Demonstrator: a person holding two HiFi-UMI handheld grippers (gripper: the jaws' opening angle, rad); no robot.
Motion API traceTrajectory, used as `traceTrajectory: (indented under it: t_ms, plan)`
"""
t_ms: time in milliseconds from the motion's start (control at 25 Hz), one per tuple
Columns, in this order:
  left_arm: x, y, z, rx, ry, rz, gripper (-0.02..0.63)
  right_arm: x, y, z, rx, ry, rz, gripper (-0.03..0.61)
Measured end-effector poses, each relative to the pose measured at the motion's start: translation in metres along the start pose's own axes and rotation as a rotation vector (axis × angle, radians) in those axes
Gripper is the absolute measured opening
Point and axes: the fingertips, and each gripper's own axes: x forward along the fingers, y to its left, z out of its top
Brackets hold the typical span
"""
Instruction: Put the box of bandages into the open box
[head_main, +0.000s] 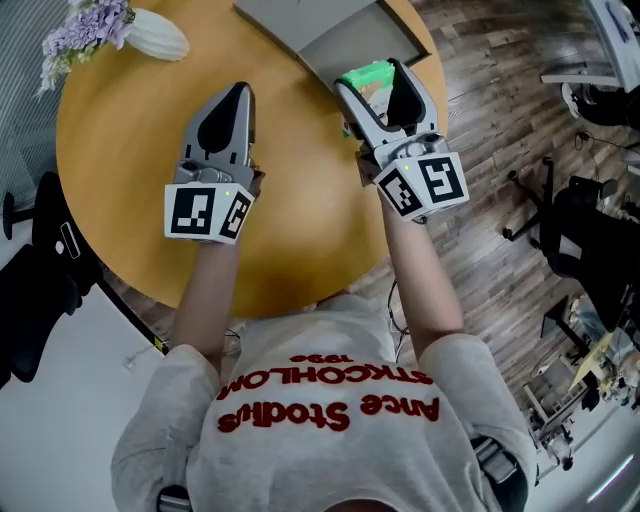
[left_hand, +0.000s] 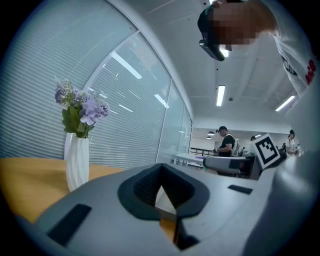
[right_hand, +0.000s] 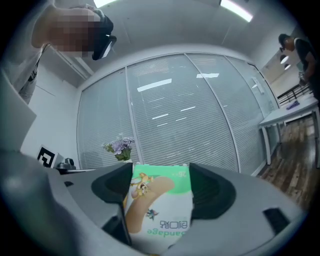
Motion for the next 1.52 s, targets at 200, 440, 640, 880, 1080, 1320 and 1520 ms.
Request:
traceTrajectory:
  t_ms: [200, 440, 640, 880, 1080, 1320, 1520]
  plan:
    - [0.020, 0.011, -0.003, 0.004, -0.012, 0.005, 0.003, 0.040, -0.028, -0.006, -0.042, 0.008, -0.015, 0.362]
    - [0.027, 0.022, -0.011, -0.006, -0.010, 0.015, 0.003, 0.076, -0.060, -0.045, -0.086, 0.093, -0.031, 0.362]
    - [0.019, 0.025, -0.017, -0.005, 0.003, 0.021, 0.003, 0.085, -0.073, -0.089, -0.159, 0.247, -0.017, 0.363]
    - [0.005, 0.035, -0.022, -0.009, 0.020, 0.057, 0.003, 0.089, -0.072, -0.119, -0.315, 0.427, -0.035, 0.364]
    - [0.001, 0.036, -0.019, -0.001, 0.018, 0.059, 0.003, 0.091, -0.069, -0.122, -0.325, 0.444, -0.032, 0.364]
    - [-0.001, 0.031, -0.012, 0.007, 0.007, 0.062, 0.003, 0.080, -0.069, -0.077, -0.248, 0.272, -0.051, 0.210]
    - [-0.001, 0.028, 0.004, 0.021, -0.010, 0.071, 0.003, 0.053, -0.065, -0.016, -0.201, 0.068, -0.080, 0.012]
